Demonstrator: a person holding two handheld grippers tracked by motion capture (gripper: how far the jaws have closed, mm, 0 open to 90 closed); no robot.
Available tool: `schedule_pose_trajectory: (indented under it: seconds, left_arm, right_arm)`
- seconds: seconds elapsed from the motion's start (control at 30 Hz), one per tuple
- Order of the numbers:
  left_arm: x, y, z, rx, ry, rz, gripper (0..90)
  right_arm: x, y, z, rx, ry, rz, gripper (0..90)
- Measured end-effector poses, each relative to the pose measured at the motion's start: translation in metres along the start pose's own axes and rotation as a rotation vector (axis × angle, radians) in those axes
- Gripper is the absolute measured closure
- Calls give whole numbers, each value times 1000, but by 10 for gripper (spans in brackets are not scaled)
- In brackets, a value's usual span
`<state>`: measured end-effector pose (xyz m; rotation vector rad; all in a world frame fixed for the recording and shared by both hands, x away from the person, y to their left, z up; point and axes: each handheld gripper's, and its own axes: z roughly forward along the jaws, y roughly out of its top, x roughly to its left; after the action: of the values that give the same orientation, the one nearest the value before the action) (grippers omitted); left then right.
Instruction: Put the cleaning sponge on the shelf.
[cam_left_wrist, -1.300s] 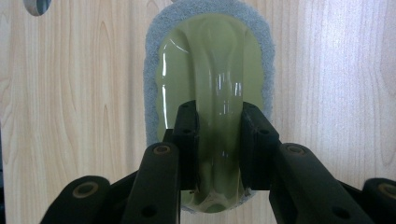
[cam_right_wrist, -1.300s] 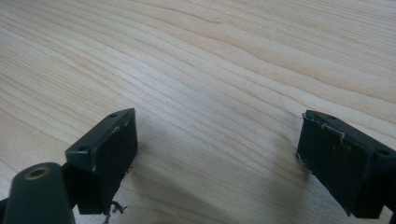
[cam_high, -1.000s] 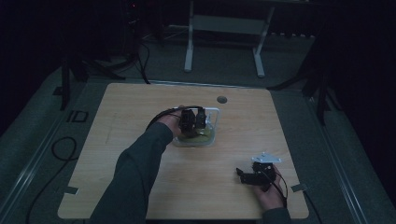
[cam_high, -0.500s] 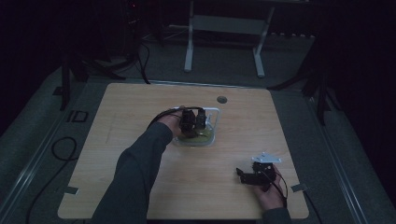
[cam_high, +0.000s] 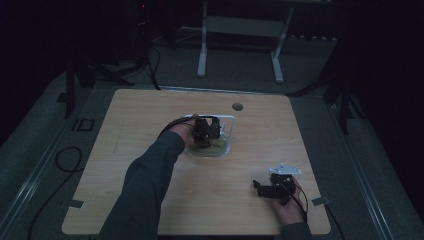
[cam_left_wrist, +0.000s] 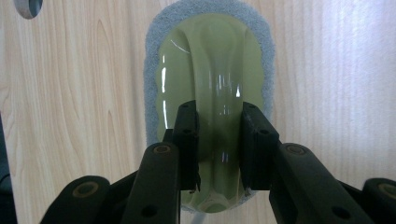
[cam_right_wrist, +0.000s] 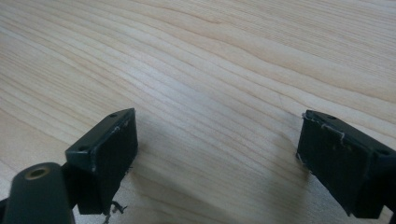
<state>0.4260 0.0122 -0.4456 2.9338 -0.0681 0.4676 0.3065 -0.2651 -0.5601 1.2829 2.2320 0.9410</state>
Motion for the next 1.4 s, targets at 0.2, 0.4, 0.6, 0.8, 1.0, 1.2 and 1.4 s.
schedule_pose_trajectory:
  seconds: [0.2,0.4,0.6,0.8,1.0,1.2,1.4]
  left_arm:
    - [-1,2,5,3,2,7,714]
    - [-3,4,8,29,39,13,713]
    - [-4,5,14,43,25,15,712]
    - [-5,5,17,58,45,10,709]
    - [-5,6,18,61,65,11,699]
    - [-6,7,19,62,103,-14,580]
    - [-9,3,16,60,103,-46,518]
  right_arm:
    - [0,0,0,0,0,0,119]
    - [0,0,0,1,0,2,119]
    - [0,0,0,1,1,2,119]
    - [0,0,0,1,1,3,119]
    - [0,0,0,0,1,2,119]
    - [0,0,0,1,1,1,119]
    - [0,0,0,1,1,1,119]
